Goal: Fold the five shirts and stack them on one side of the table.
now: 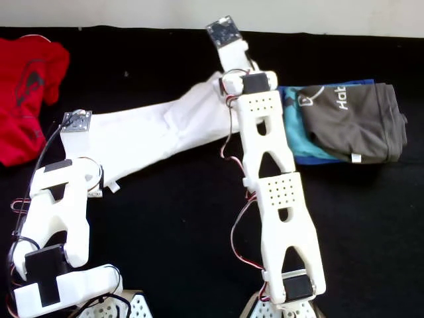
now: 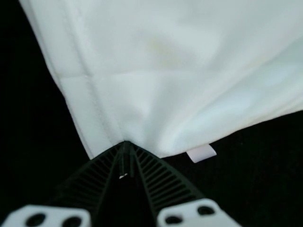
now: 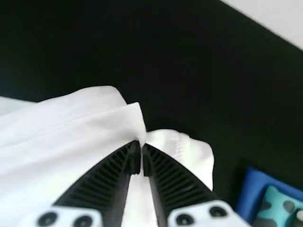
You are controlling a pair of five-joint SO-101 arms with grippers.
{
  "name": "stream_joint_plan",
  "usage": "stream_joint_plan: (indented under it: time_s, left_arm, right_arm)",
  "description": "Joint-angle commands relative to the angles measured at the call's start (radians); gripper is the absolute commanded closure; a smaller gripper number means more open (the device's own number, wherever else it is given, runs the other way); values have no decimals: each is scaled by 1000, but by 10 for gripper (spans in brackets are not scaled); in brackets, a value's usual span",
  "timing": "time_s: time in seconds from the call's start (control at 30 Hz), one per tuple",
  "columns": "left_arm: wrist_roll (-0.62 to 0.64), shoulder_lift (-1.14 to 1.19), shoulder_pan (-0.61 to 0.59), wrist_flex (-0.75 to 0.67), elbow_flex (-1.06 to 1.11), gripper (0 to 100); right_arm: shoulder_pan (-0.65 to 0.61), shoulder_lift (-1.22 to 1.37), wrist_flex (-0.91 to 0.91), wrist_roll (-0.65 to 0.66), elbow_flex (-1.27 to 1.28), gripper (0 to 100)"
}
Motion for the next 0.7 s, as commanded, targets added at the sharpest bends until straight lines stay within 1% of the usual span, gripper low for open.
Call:
stream_joint_plan:
  time_s: [0.0, 0.17, 0.23, 0.37, 0.4, 0.5, 0.57, 0.67]
  left_arm:
    - [3, 10, 19, -12, -13, 990]
    - [3, 10, 19, -12, -13, 990]
    - [3, 10, 19, -12, -13, 990]
    - [3, 10, 19, -12, -13, 990]
    - [3, 10, 19, -12, -13, 990]
    - [3, 10, 19, -12, -13, 990]
    - [3, 10, 19, -12, -13, 990]
    - [3, 10, 19, -12, -13, 990]
  right_arm:
    - [-7, -71, -31, 9, -2, 993]
    - [-47, -8, -50, 14, 70, 987]
    - [-48, 19, -71, 9, 73, 936]
    - [-38, 35, -47, 9, 45, 771]
    - [-36, 22, -21, 9, 18, 755]
    - [-39, -21, 68, 5, -82, 754]
    - [-61, -42, 130, -48, -159, 754]
    - [-119, -61, 240, -178, -216, 754]
